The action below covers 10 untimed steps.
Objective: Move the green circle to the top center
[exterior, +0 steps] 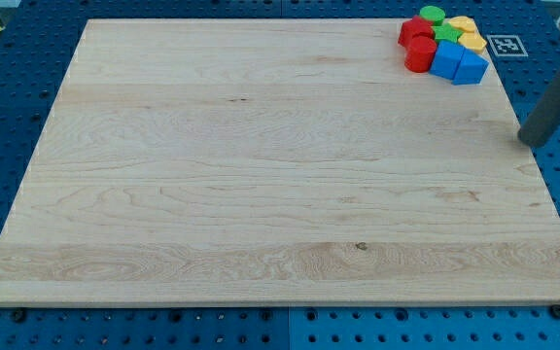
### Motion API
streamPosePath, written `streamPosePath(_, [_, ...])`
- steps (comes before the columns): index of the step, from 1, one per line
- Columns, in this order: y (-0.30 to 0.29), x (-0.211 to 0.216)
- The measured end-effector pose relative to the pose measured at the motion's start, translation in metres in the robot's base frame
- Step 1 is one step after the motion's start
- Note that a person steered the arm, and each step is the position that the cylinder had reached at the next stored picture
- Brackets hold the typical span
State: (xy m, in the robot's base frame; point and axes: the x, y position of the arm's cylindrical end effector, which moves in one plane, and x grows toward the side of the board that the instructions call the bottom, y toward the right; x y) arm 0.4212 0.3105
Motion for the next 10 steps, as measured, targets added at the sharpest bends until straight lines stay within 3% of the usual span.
streamPosePath(4, [0.016, -0.191])
streamPosePath(5, [0.013, -0.198])
streamPosePath(7, [-0.077, -0.22])
streamPosePath(10, [-0.077, -0.229])
